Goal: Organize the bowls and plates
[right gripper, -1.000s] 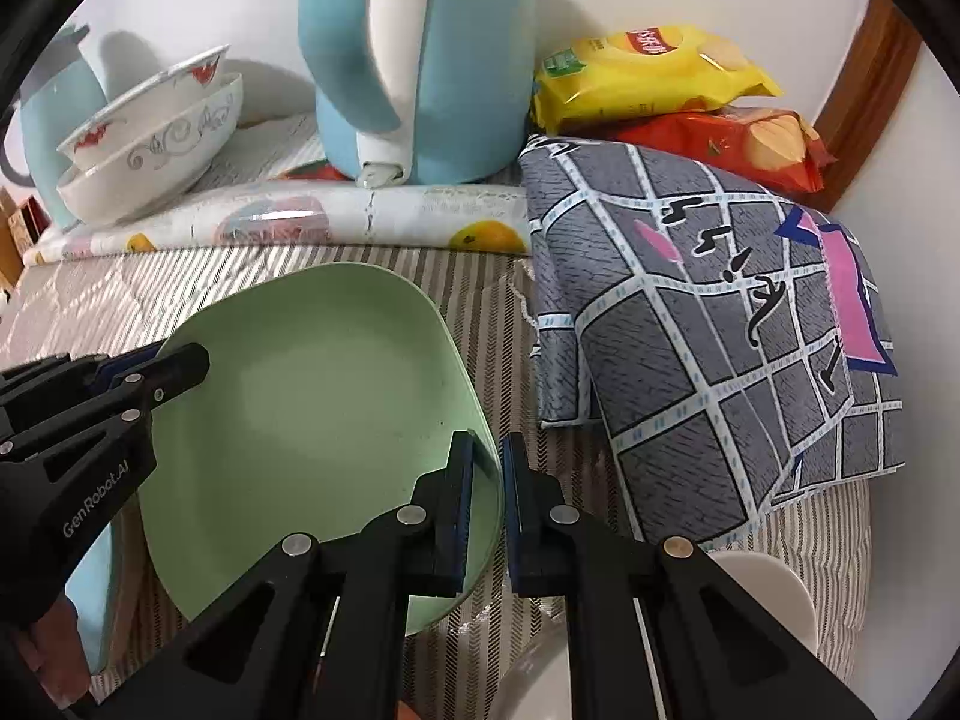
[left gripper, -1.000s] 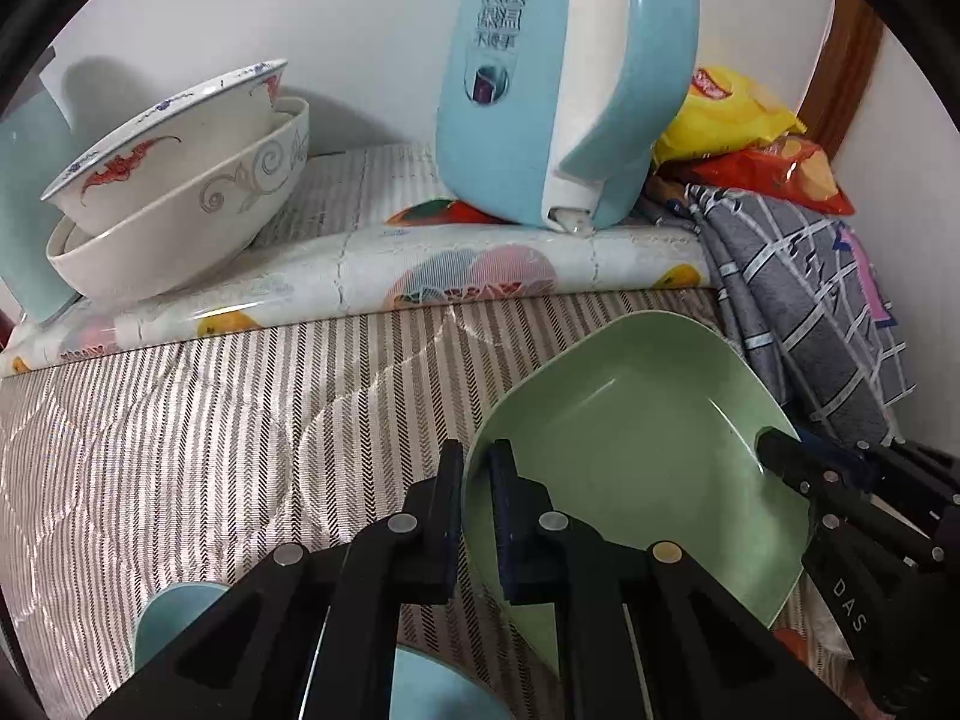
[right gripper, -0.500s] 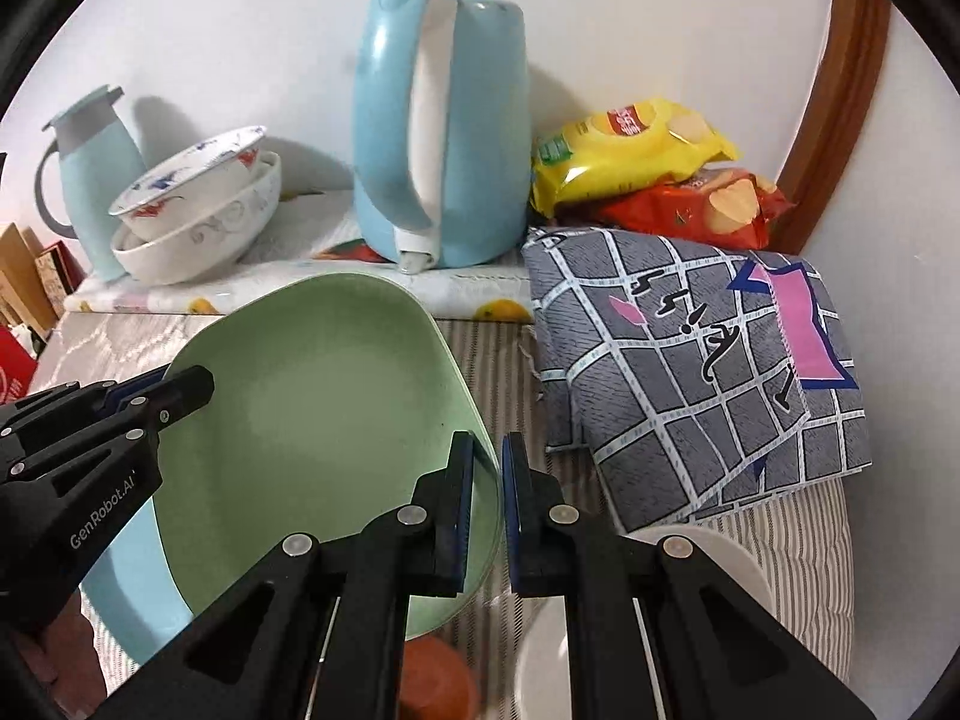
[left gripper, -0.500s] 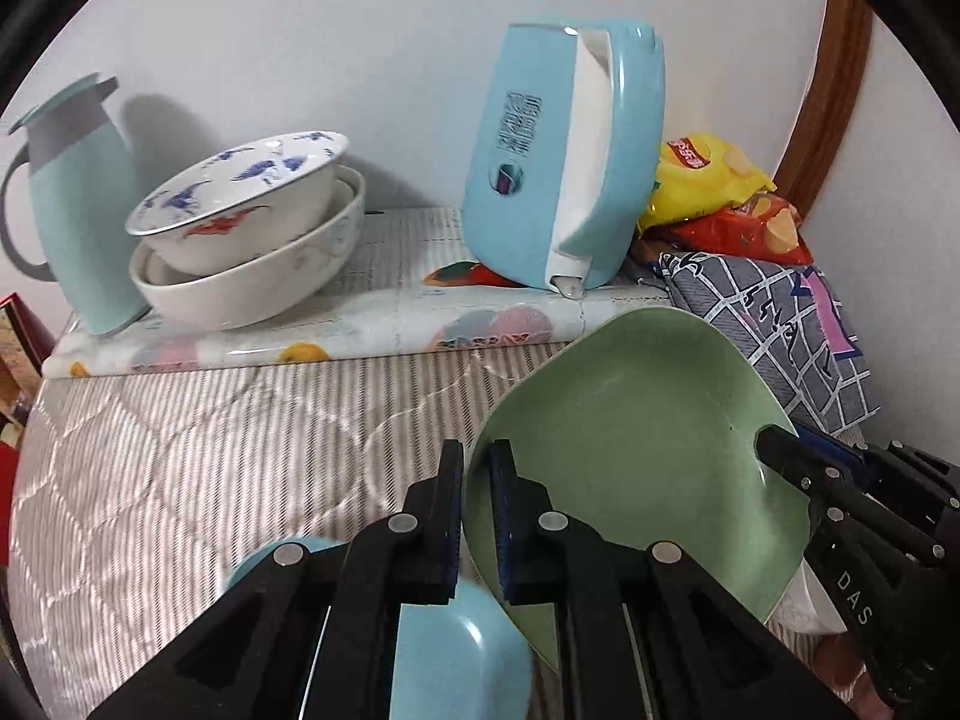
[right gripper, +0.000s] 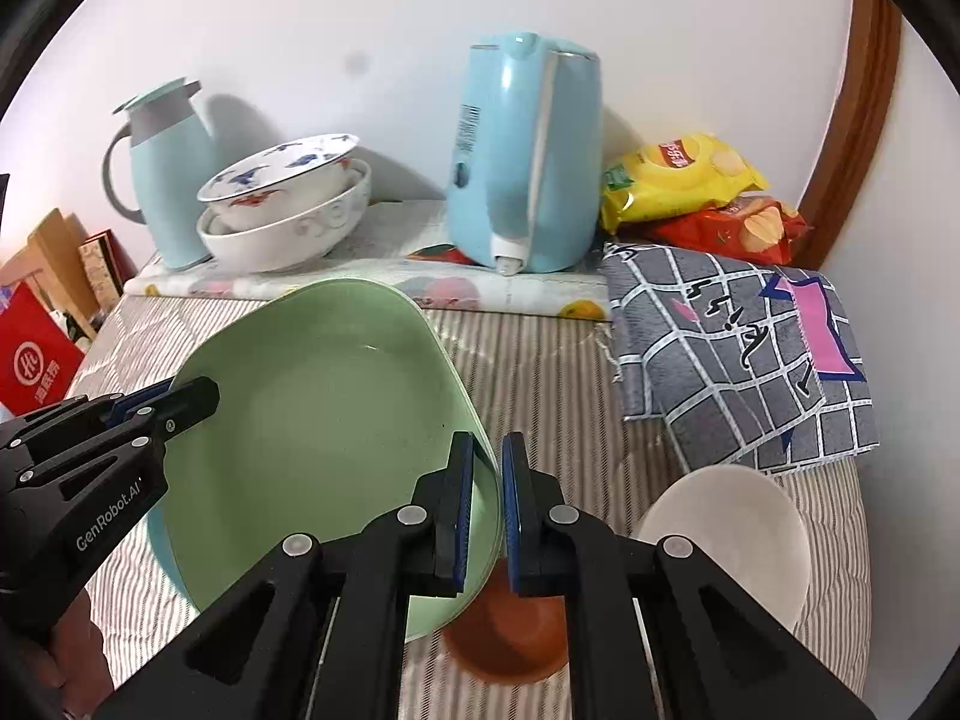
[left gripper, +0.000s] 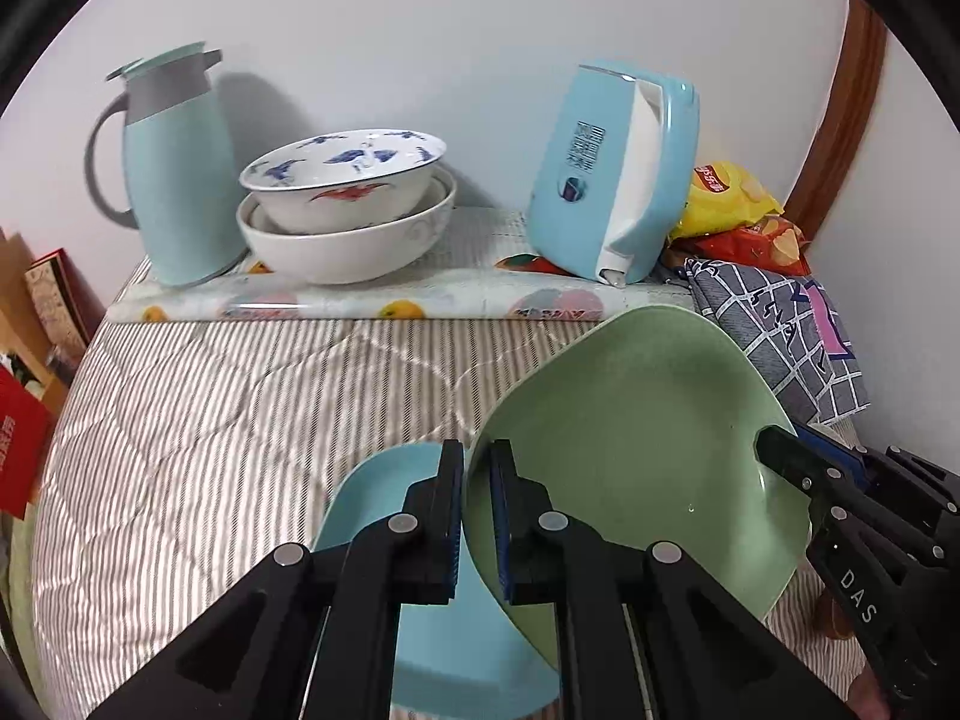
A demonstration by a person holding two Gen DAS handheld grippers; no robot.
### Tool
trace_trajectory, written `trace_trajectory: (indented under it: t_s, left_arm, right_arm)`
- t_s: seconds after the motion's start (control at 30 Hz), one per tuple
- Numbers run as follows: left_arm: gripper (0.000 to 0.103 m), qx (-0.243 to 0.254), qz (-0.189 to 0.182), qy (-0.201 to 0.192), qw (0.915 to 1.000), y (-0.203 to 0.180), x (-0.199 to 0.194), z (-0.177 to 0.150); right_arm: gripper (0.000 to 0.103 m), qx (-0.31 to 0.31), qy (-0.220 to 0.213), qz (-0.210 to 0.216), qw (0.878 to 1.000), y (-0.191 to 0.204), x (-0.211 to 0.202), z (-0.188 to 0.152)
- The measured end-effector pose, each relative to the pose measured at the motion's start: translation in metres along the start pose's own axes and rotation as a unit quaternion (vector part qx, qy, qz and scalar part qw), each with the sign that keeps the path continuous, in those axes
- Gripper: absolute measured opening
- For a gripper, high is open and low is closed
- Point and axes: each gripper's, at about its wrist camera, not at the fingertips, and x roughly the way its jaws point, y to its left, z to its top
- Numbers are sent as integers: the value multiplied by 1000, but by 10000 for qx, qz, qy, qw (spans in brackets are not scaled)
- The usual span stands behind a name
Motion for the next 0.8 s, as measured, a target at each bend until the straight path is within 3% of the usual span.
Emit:
trace_trajectory:
  t_s: [0.8]
  left_arm:
    - [9, -297, 50, -30, 9995, 36, -36, -44]
  right_arm:
    - [9, -245, -2, 34, 9997, 43, -30, -33]
